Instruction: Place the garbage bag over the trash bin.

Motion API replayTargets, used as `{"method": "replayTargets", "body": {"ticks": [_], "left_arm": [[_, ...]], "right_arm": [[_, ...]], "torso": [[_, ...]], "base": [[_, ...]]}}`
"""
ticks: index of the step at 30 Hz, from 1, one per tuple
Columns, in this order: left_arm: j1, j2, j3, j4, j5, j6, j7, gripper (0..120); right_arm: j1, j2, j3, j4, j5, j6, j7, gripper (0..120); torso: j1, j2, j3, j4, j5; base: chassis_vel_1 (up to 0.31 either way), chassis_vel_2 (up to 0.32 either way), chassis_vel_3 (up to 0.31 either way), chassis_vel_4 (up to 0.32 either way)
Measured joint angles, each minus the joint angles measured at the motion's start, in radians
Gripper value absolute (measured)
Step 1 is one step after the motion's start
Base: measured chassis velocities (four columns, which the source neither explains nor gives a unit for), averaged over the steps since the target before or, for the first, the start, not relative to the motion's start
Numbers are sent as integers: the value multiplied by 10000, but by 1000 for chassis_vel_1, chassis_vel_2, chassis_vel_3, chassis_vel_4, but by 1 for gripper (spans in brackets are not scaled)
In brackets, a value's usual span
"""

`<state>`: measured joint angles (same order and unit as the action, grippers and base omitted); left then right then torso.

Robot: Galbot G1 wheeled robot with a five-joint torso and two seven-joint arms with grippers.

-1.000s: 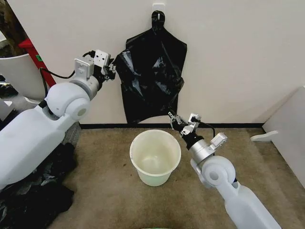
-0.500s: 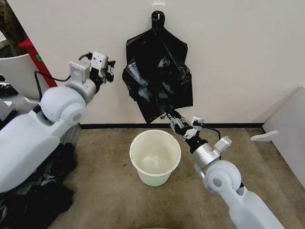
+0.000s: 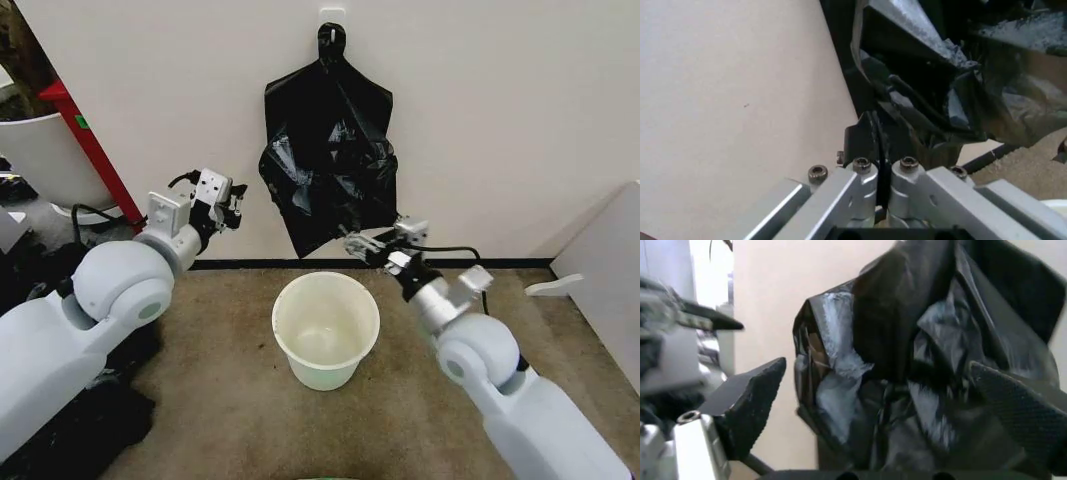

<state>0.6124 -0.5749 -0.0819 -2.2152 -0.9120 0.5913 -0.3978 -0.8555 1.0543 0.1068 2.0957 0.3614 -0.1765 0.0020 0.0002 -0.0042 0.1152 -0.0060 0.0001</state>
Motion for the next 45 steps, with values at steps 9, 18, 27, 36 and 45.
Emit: {"method": "replayTargets", "body": {"ticks": [9, 18, 27, 36, 45], "left_arm": [[394, 302, -264, -603, 31, -30, -126, 0], [627, 508, -368, -936, 52, -39, -131, 15], [1208, 613, -518, -1131, 152, -50, -127, 49], [1715, 628, -620, -1330, 265, -91, -118, 82], [1667, 595, -623, -1412, 259, -97, -87, 100]], "right_arm": [[1690, -49, -1331, -521, -930, -1500, 681, 95], [2404, -184, -1812, -928, -696, -2243, 1051, 69], [3472, -328, -2394, -1417, -419, -2842, 1299, 67], [4298, -292, -3078, -2287, -431, -3202, 1386, 67], [4514, -235, -3211, -2783, -589, -3518, 1634, 42]], "torso": [[0, 0, 0, 0, -1], [0, 0, -1, 0, 1], [0, 0, -1, 0, 0], [0, 0, -1, 0, 1], [0, 0, -1, 0, 0]], "base": [[0, 0, 0, 0], [0, 0, 0, 0], [0, 0, 0, 0], [0, 0, 0, 0], [0, 0, 0, 0]]}}
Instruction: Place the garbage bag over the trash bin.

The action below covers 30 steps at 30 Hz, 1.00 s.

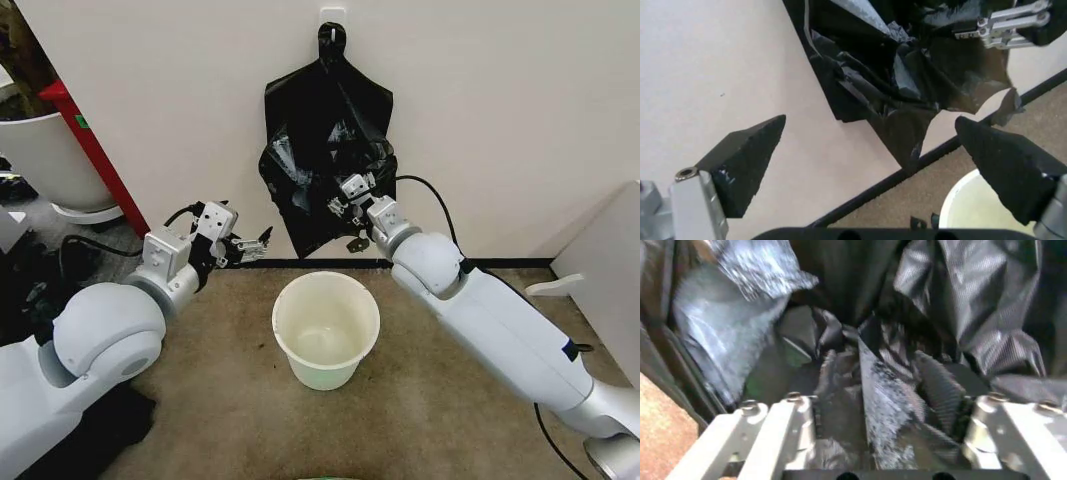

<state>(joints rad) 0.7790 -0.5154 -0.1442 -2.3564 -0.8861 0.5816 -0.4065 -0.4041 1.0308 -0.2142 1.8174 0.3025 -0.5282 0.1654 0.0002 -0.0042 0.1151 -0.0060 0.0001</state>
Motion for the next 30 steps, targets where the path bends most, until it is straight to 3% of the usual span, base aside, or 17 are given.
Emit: {"method": "replayTargets", "body": {"ticks": [12, 26, 30], "left_arm": [[41, -116, 26, -131, 136, -29, 46, 100], [337, -179, 80, -286, 439, -29, 204, 100], [437, -201, 61, -289, 514, -29, 217, 100]], "right_arm": [[-14, -58, 143, 20, 101, 205, 454, 0], [-137, -462, 211, 1525, 1189, -180, 714, 0], [234, -473, -71, 1724, 1460, -563, 811, 13]], "torso": [[0, 0, 0, 0, 0], [0, 0, 0, -1, -1], [0, 0, -1, 0, -1]], "base": [[0, 0, 0, 0], [0, 0, 0, 0], [0, 0, 0, 0]]}}
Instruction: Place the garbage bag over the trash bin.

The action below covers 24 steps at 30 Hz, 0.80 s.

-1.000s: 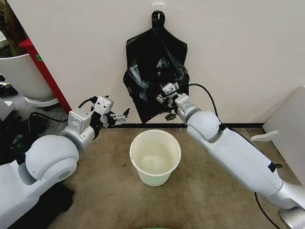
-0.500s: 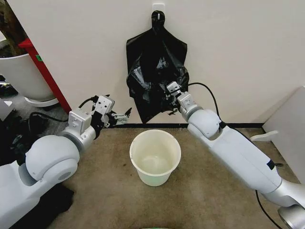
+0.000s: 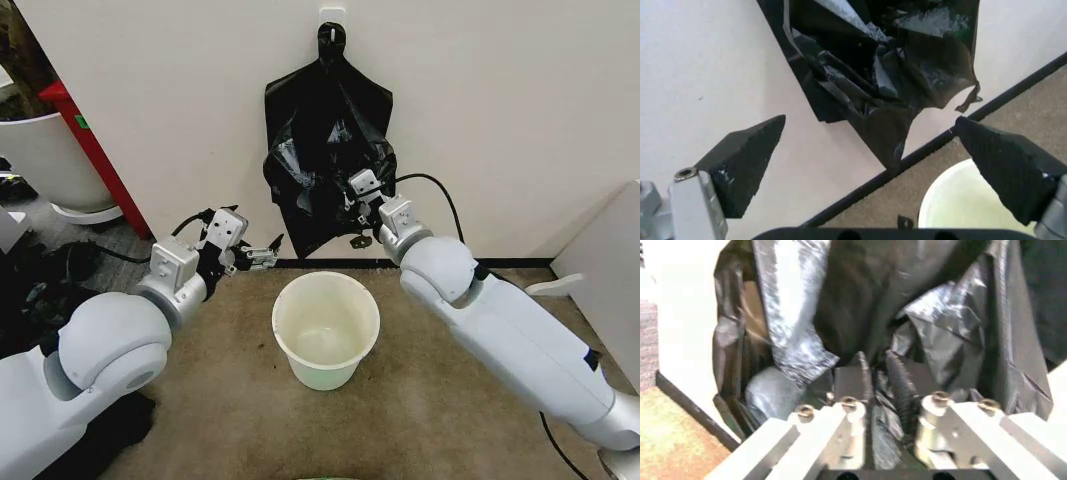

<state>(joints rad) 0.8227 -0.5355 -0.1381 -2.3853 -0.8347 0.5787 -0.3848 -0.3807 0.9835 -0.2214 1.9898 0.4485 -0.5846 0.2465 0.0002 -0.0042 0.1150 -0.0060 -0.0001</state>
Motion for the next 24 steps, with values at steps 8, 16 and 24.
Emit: {"method": "replayTargets", "body": {"ticks": [8, 16, 24], "left_arm": [[130, -42, -37, -2, 105, 0, 18, 100], [207, -110, -82, -13, 143, -21, 26, 100], [238, -218, -91, -35, 172, -146, 28, 100]], "right_arm": [[735, 282, -852, -208, -37, -1161, 709, 41], [1042, 331, -1285, -810, -235, -1509, 823, 69], [1053, 314, -1346, -1523, -294, -1503, 774, 93]], "torso": [[0, 0, 0, 1, 0], [0, 0, 1, 1, 1], [0, 0, 1, 0, 2]], "base": [[0, 0, 0, 0], [0, 0, 0, 0], [0, 0, 0, 0]]}}
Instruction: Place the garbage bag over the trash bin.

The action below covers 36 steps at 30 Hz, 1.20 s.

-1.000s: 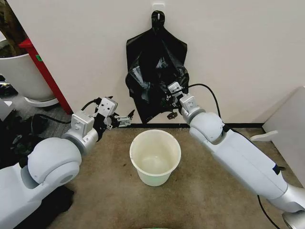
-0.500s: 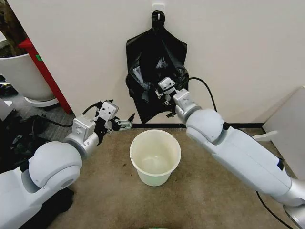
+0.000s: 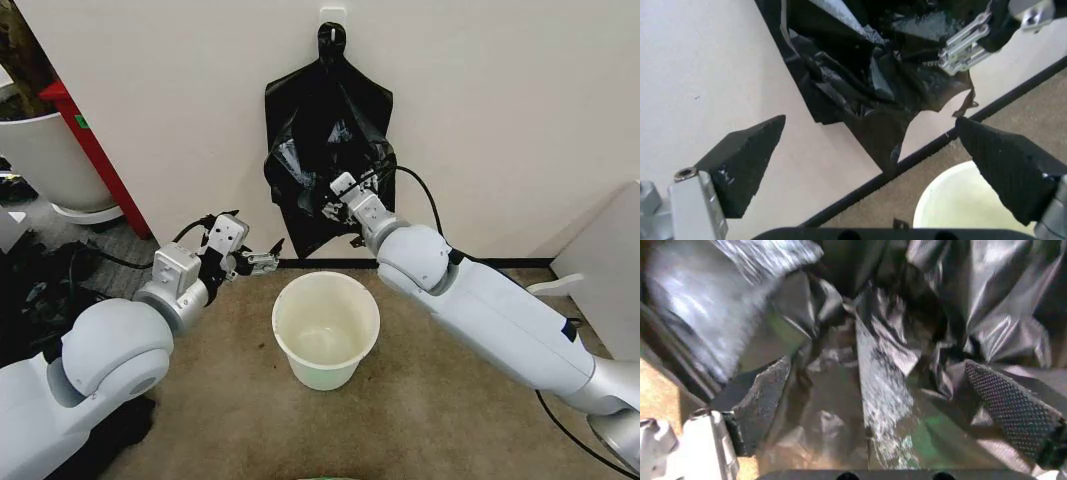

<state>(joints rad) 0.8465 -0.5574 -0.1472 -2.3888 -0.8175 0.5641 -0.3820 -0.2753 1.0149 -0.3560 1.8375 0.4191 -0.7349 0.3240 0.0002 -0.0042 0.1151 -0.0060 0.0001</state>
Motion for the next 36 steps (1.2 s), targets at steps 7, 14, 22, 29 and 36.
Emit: {"method": "replayTargets", "body": {"ticks": [7, 14, 22, 29, 36], "left_arm": [[-29, 17, -20, -16, 1, -68, -1, 100], [-25, -37, -30, -26, 1, -121, -3, 100], [-42, -124, -20, -10, 5, -197, 11, 100], [-81, -205, 34, 112, 31, -238, 49, 100], [-101, -246, 74, 170, 54, -263, 70, 100]], "right_arm": [[41, 180, 104, -528, 3, 29, 32, 68], [89, 216, 80, -610, 8, 73, 164, 43], [129, 171, 60, -886, -279, 280, 107, 15], [-25, 146, 176, -935, -529, 602, 91, 0], [-281, 79, 475, -355, 50, 749, 539, 0]], "torso": [[0, 0, 0, 1, 0], [0, 0, 0, 1, 0], [0, 0, 0, 0, 0], [0, 0, 0, 0, 0], [0, 0, 0, 0, 0]], "base": [[0, 0, 0, 0], [0, 0, 0, 0], [0, 0, 0, 0], [0, 0, 0, 0], [0, 0, 0, 0]]}}
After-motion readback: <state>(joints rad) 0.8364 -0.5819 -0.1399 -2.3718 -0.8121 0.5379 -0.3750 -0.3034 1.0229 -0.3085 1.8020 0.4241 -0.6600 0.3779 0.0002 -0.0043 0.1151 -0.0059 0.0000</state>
